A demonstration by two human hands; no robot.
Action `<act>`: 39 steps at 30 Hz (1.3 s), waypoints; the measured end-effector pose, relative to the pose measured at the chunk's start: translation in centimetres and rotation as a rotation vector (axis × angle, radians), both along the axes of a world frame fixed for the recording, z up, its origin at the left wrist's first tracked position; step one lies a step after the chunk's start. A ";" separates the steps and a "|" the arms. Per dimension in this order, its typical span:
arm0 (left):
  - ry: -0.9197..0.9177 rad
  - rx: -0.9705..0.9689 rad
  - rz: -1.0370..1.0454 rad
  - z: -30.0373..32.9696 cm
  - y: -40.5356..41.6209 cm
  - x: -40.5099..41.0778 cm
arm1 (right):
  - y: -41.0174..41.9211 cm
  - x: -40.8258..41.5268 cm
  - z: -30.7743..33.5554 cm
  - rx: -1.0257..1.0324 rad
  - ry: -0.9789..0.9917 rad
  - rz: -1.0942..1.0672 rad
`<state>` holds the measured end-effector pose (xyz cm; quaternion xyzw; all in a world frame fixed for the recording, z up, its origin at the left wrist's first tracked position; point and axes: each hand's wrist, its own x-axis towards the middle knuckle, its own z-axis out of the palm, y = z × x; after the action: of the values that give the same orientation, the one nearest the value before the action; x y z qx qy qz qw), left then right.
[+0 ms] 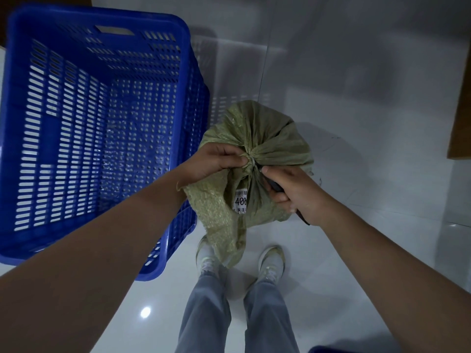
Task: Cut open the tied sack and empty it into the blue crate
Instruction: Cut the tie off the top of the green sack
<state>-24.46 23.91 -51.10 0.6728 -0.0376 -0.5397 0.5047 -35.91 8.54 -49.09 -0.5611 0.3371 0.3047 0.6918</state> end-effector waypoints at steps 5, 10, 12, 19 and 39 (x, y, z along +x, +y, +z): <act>-0.044 0.002 -0.013 0.3 -0.5 -0.3 | 0.1 -0.6 0.1 0.065 0.072 -0.078; -0.091 0.038 0.058 0.3 -1.3 -0.6 | -0.1 -0.8 0.3 0.003 0.065 -0.088; -0.089 0.040 0.081 0.3 -1.5 -0.8 | -0.3 -0.9 0.4 -0.015 0.064 -0.083; -0.112 0.008 0.123 0.6 -1.6 -1.8 | -0.2 -0.8 0.8 -0.031 0.085 -0.109; -0.275 0.052 0.292 1.0 -3.0 -4.2 | -1.1 -0.7 1.9 -0.101 0.039 -0.046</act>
<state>-28.64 20.96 -50.06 0.7512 0.0055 -0.3647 0.5502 -36.64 7.39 -47.21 -0.5813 0.3782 0.2823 0.6628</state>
